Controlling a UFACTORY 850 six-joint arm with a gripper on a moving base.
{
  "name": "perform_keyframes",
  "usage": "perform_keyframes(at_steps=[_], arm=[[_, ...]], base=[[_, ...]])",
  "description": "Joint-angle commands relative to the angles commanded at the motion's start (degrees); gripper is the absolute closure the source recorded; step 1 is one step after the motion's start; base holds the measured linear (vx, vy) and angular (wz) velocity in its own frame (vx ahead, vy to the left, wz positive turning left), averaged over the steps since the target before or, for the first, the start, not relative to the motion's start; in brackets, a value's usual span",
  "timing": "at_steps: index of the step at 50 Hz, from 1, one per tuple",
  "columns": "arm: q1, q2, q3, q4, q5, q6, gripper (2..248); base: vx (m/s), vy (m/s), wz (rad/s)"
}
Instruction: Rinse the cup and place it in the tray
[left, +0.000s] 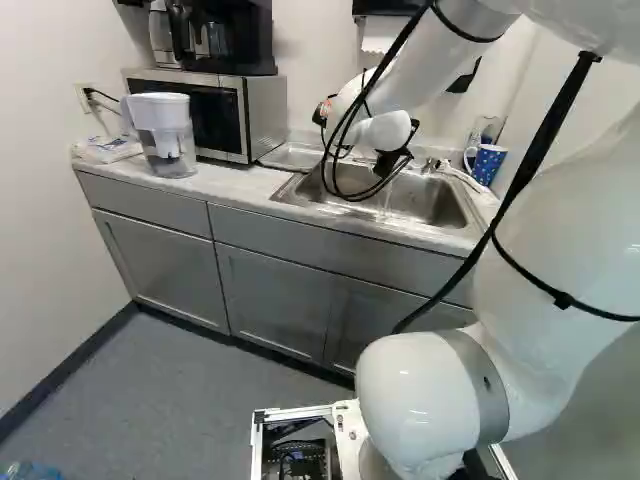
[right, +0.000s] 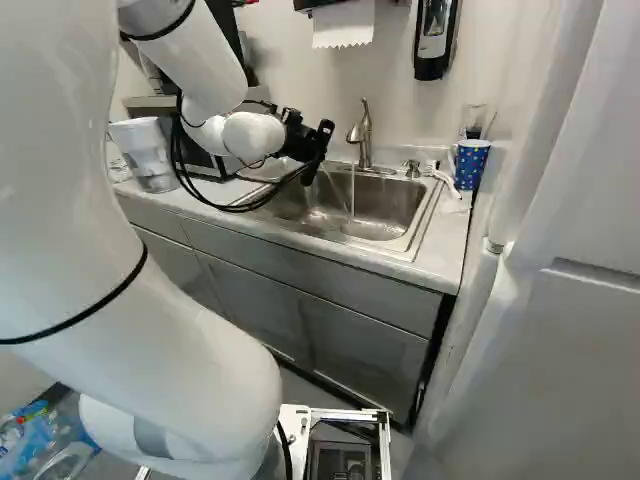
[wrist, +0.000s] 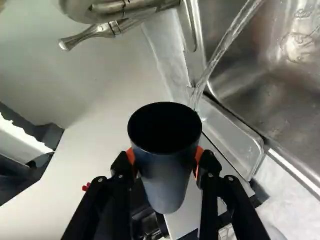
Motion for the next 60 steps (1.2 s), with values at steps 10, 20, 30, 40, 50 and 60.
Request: perform_keyframes(at_steps=[10, 20, 30, 40, 50, 60], arm=[[0.00, 0.00, 0.00, 0.00, 0.00, 0.00, 125], [0.00, 0.00, 0.00, 0.00, 0.00, 0.00, 125], [0.00, 0.00, 0.00, 0.00, 0.00, 0.00, 125], [0.00, 0.00, 0.00, 0.00, 0.00, 0.00, 125], [0.00, 0.00, 0.00, 0.00, 0.00, -0.34, 125], [0.00, 0.00, 0.00, 0.00, 0.00, -5.02, 125]], base=[[0.000, 0.000, 0.000], [0.000, 0.000, 0.000], [0.000, 0.000, 0.000], [0.000, 0.000, 0.000], [0.000, 0.000, 0.000], [0.000, 0.000, 0.000]])
